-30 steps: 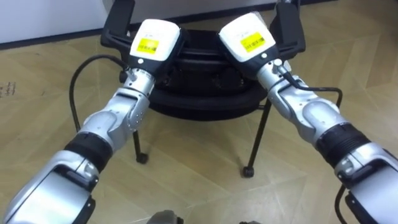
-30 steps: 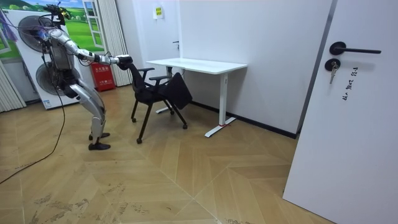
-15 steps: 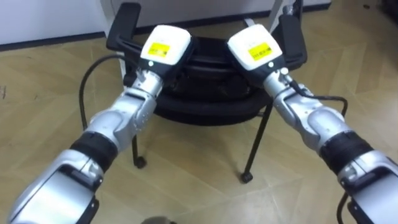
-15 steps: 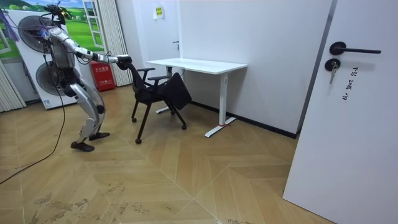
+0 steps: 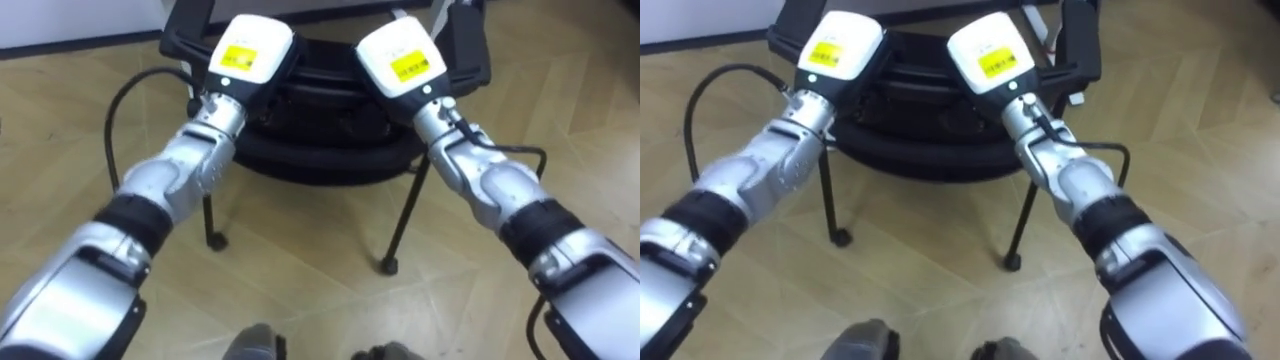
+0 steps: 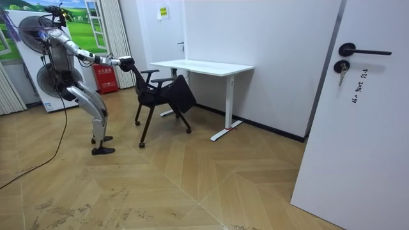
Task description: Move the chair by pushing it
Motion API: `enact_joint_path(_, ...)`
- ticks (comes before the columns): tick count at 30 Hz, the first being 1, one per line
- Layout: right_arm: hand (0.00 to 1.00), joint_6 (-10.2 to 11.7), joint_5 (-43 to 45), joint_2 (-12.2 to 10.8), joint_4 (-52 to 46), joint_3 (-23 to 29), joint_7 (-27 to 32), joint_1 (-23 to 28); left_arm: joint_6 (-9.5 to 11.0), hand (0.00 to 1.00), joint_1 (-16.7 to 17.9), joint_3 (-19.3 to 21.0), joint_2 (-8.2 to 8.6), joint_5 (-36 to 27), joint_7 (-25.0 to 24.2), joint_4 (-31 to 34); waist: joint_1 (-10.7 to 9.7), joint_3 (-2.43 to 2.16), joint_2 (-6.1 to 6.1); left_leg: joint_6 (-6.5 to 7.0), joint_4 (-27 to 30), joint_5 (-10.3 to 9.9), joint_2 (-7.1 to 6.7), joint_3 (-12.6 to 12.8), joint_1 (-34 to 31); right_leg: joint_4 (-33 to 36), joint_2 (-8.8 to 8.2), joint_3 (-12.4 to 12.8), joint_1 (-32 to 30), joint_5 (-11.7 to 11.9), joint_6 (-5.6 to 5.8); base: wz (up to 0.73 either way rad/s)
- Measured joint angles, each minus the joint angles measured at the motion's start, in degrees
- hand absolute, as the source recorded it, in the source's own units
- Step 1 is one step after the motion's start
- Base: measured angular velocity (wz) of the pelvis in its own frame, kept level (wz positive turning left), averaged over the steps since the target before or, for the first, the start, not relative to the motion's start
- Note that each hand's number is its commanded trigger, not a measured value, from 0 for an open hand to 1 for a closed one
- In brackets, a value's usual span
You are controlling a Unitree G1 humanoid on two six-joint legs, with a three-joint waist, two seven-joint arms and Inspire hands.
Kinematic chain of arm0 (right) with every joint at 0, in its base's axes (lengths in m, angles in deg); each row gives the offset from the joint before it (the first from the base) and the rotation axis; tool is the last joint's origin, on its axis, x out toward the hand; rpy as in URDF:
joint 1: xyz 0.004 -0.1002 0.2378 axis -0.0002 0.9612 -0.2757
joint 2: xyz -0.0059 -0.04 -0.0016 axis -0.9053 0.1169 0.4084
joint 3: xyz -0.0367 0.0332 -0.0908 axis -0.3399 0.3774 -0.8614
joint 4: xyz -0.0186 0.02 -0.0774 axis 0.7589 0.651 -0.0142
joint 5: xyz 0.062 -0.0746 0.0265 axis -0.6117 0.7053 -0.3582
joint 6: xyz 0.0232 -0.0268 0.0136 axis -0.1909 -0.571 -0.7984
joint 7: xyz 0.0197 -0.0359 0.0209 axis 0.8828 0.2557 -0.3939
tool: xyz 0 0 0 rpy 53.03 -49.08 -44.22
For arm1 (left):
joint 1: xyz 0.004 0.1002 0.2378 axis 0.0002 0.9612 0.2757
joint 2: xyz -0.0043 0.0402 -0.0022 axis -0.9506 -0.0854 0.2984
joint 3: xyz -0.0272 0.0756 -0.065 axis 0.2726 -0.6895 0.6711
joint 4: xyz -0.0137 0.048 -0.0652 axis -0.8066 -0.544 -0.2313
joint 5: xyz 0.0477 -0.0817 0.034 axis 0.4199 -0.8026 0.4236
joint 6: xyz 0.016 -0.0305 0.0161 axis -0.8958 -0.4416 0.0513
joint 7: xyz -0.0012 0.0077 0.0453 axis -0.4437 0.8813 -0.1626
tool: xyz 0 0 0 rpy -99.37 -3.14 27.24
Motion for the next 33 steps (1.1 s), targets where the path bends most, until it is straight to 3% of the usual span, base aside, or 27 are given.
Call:
enact_joint_path(6, 1.0, 0.01, 0.06, 0.27, -0.34, -0.08, -2.71, -1.3, -1.14, 1.0, 0.07, 0.13, 0.14, -0.24, 0.76, 0.16, 0.19, 0.12, -0.38, -1.51, -1.0, 0.34, -0.02, -0.94, 0.54, 1.09, 0.45, -0.66, -0.16, -1.68, -1.34, 0.06)
enact_joint_path(11, 1.0, -0.07, 0.11, -0.08, -0.78, -0.15, -4.27, -1.22, -1.62, 1.0, 0.72, 0.11, 0.44, -0.1, 1.57, 0.35, -0.36, 0.21, -0.9, -2.78, 2.77, -0.51, 0.42, -2.27, 0.7, 5.15, -0.48, -3.06, 1.26, -5.91, -3.01, 0.22)
enact_joint_path(12, 0.8, -0.07, 0.11, -0.08, -0.78, -0.14, -4.34, -0.97, -1.63, 1.0, 0.77, 0.09, 0.53, 0.12, 1.56, 0.18, -0.51, 0.28, -0.84, -2.78, 3.71, -0.51, 0.73, -2.38, 0.71, 5.49, -0.44, -3.59, 1.84, -6.43, -3.11, 0.31)
enact_joint_path(13, 0.71, 0.03, 0.07, -0.08, -0.67, -0.11, -4.5, -0.51, -1.62, 1.0, 0.84, -0.09, 0.92, 0.27, 1.46, -0.16, -0.57, 0.28, -0.88, -2.76, 5.18, -0.49, 1.3, -2.44, 0.73, 6.0, -0.33, -4.39, 2.84, -7.45, -3.53, 0.31)
enact_joint_path(14, 0.16, 0.31, 0.05, -0.03, -0.64, -0.05, -4.76, -0.43, -1.68, 1.0, 0.89, -0.51, 0.85, 0.25, 1.47, -0.18, -0.91, 0.3, -0.91, -2.77, 5.68, -0.49, 1.71, -2.39, 0.72, 6.3, -0.36, -5.15, 3.5, -8.36, -3.51, 0.3)
enact_joint_path(15, 0.0, 0.37, 0.07, -0.03, -0.65, -0.03, -4.86, -0.45, -1.7, 1.0, 0.92, -0.52, 0.86, 0.25, 1.56, -0.19, -1.05, 0.31, -0.93, -2.78, 5.66, -0.5, 1.85, -2.34, 0.73, 6.33, -0.45, -5.53, 3.69, -8.68, -3.53, 0.29)
enact_joint_path(16, 0.0, 0.37, 0.04, -0.08, -0.69, 0.03, -4.87, -0.51, -1.76, 1.0, 0.94, -0.52, 0.84, 0.18, 1.9, -0.3, -1.36, 0.32, -0.95, -2.78, 5.36, -0.49, 1.99, -2.34, 0.77, 6.34, -0.52, -6.01, 3.86, -8.96, -3.77, 0.22)
enact_joint_path(17, 0.0, 0.32, -0.01, -0.16, -0.69, 0.1, -4.91, -0.54, -1.74, 0.56, 0.94, -0.51, 0.92, 0.13, 2.23, -0.64, -1.6, 0.33, -0.95, -2.78, 4.83, -0.49, 2.01, -2.35, 1.05, 6.3, -0.6, -6.34, 4.18, -8.9, -4.36, 0.19)
enact_joint_path(19, 0.0, 0.33, -1.11, -0.26, -0.62, 0.34, -5.47, -0.54, -2.06, 0.0, 1.14, -0.51, 1.02, 0.04, 2.27, -0.78, -1.89, 0.54, -0.57, -3.05, 3.84, -0.33, 2.13, -2.64, 1.47, 5.34, -0.45, -7.03, 5.24, -8.73, -4.73, 0.17)
enact_joint_path(23, 0.0, 0.95, -3.11, 0.1, -0.69, 2.6, -5.97, -1.22, -2.69, 0.0, 0.99, -0.18, 1.75, -0.38, 3.75, -0.02, -1.85, 0.44, -0.38, -4.68, -1.42, 0.81, 1.81, -2.32, 1.63, 2.36, -0.42, -7.23, 4.23, -6.89, -4.8, 0.05)
enact_joint_path(28, 0.0, 1.91, -3.6, 0.47, 0.44, 2.98, -6.76, -3.21, -2.61, 0.0, 0.51, 2.38, 3.31, -3.97, 3.6, 0.12, -1.65, 0.4, -0.27, -4.34, -4.74, 2.49, 1.1, -1.92, 2.01, -0.28, -0.4, -6.69, 3.55, -4.79, -4.53, -0.04)
enact_joint_path(33, 0.0, 2.97, -3.99, 0.52, 0.98, 4.84, -7.57, -4.04, -2.53, 0.0, -0.38, 3.03, 3.3, -7.62, 2.06, 0.24, -1.79, 0.39, 0.17, -3.81, -6.61, 3.15, 0.1, -1.93, 2.24, -1.51, -1.04, -6.46, 3.39, -3.92, -4.05, 0.0)
